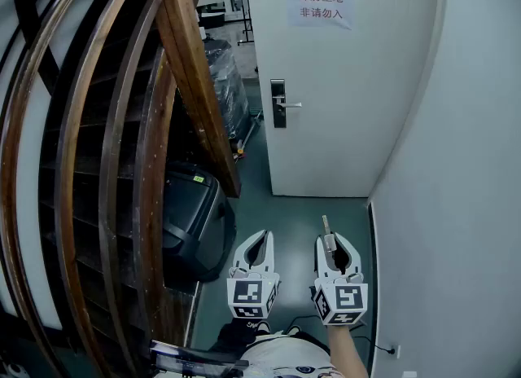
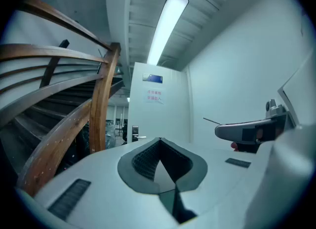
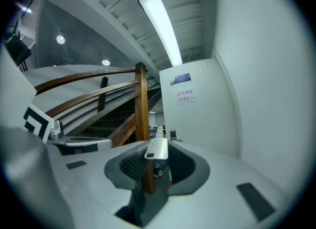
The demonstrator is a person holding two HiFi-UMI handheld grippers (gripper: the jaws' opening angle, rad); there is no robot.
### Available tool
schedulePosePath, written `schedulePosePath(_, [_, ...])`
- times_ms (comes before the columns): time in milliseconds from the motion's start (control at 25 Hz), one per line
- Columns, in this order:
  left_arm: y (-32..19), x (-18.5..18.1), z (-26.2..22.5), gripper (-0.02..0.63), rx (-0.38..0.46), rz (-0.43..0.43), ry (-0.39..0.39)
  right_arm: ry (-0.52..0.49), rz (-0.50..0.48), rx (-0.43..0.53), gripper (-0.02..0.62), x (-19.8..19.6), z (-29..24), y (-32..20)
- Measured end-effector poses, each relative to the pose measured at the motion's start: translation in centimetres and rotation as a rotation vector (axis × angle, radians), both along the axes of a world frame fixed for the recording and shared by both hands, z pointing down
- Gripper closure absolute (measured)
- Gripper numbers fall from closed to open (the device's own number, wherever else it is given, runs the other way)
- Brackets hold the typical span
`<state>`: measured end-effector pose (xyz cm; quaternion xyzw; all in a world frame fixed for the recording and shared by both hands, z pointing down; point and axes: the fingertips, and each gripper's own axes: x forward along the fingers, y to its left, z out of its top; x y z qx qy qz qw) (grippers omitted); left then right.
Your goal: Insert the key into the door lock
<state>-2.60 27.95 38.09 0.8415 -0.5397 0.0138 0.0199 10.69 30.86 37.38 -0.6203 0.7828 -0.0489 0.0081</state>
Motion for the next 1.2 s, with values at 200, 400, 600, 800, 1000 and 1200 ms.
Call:
schedulePosePath(200, [0.3, 0.8, 0.4, 0.604, -0.007, -0.007, 0.002, -0.001, -0.016, -0.004, 0.478, 0.4, 0.4, 0.2])
schedulePosePath(400, [0.7, 1.7, 0.9, 0.604, -0.019, -0.016, 0.003, -0.002, -0.027, -0.012, 0.479, 1.2, 0.8, 0.5])
schedulePosePath(600, [1.3, 2.9, 1.8, 0.604, -0.033, -0.019, 0.007, -0.005, -0.036, -0.02, 0.479, 2.2, 1.4, 0.9])
schedulePosePath(800, [1.4, 3.1, 3.0, 0.606, -0.06, -0.017, 0.005, -0.026, -0.044, -0.038, 0.477, 2.3, 2.3, 0.7])
schedulePosePath(1000, [-0.6, 2.3, 4.1, 0.604, -0.084, -0.026, 0.005, -0.031, -0.061, -0.057, 0.477, 1.2, 3.0, -1.5])
schedulePosePath(1200, [-5.3, 1.7, 4.4, 0.604, -0.091, -0.011, 0.022, -0.005, -0.06, -0.06, 0.479, 0.0, 3.2, -5.5])
